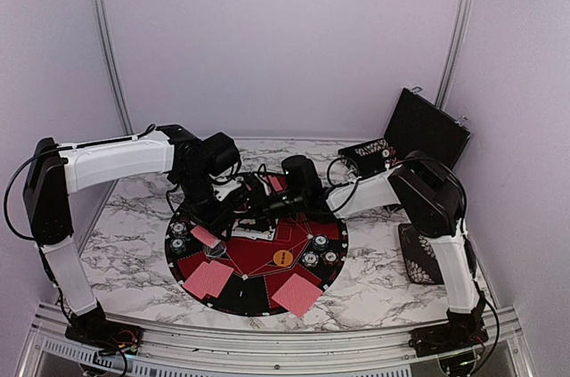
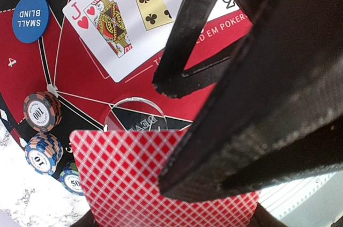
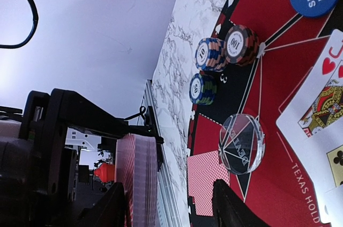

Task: Distribute texas hold em gaming equipment
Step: Pick up the poker card from the face-down deck piles.

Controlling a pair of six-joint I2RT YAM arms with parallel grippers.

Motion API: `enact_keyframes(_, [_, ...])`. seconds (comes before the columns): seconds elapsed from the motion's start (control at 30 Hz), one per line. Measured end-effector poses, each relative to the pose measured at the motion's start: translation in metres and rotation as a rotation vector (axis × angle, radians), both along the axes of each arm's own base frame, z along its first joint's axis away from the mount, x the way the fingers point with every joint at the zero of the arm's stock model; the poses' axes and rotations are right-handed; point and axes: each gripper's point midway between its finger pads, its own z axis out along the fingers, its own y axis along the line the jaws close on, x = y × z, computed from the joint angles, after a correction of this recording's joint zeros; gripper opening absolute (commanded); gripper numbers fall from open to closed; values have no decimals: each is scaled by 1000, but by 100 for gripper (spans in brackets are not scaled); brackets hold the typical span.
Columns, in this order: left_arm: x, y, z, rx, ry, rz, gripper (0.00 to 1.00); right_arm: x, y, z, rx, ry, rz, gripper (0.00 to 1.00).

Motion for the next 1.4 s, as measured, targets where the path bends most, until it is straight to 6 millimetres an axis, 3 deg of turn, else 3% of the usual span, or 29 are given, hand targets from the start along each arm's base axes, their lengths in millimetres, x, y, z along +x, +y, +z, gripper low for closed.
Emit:
enact_keyframes(0.6, [1, 1, 0, 0, -1, 2, 45, -3, -15, 5, 3, 29, -24, 53])
enact_keyframes(0.93, [2, 2, 0, 0, -1, 2, 45, 1, -22, 17, 23, 14, -50, 44])
enact_keyframes(1.23, [2, 2, 0, 0, -1, 5, 45, 0, -26, 10, 9, 28, -59, 38])
enact_keyframes(1.4, [3, 3, 0, 0, -1, 7, 45, -2, -28, 15, 14, 24, -62, 37])
